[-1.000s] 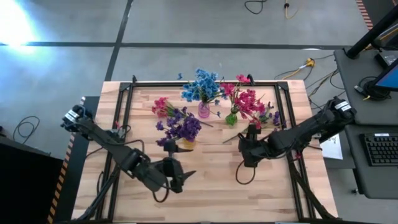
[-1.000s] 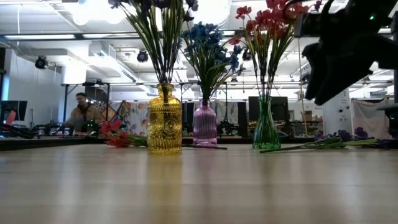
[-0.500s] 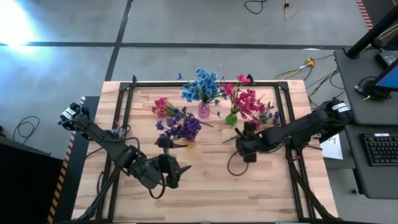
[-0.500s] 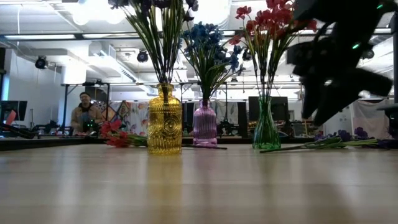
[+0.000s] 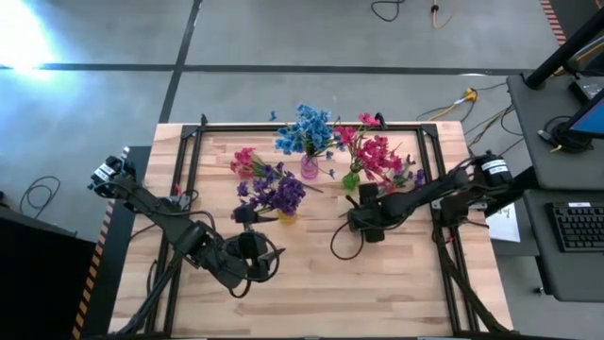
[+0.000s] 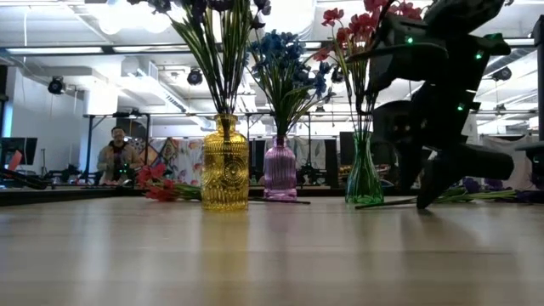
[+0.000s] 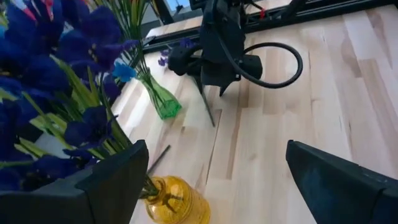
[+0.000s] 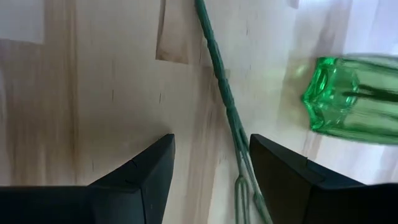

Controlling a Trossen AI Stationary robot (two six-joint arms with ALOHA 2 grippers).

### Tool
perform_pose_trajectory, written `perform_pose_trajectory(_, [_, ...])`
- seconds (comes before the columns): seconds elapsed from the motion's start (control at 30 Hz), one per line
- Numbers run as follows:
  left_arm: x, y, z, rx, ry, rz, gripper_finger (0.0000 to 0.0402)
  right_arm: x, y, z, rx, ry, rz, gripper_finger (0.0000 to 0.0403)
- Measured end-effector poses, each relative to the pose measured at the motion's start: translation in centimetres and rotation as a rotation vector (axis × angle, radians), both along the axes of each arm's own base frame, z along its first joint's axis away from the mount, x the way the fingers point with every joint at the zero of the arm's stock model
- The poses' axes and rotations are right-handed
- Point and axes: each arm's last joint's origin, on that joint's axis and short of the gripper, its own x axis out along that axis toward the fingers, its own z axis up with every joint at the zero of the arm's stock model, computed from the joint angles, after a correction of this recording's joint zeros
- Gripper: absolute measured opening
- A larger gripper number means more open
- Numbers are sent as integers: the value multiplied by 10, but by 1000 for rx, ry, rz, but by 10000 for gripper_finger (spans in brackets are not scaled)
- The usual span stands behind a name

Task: Sort flowers into vase by color
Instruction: Put the violet flowers into the yellow vase

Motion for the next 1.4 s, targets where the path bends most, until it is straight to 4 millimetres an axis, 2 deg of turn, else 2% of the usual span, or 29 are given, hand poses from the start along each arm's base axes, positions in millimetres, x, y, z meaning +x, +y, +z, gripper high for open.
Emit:
perform_pose_trajectory(0.4, [-2, 1, -2, 11, 25, 6, 362, 13, -7, 6, -16, -9, 18, 200])
perform_pose_trajectory(0.77, [-2, 2, -2, 14, 31, 6, 362, 13, -11, 5, 31, 27, 64, 126])
perform_pose_trajectory(1.0, [-2, 2, -2, -3, 22, 15, 362, 13, -13, 5, 23, 40, 95, 99])
perform_pose_trajectory(1.4, [-2, 2, -2, -3, 22, 17, 362, 14, -13, 4, 47, 42, 113, 132])
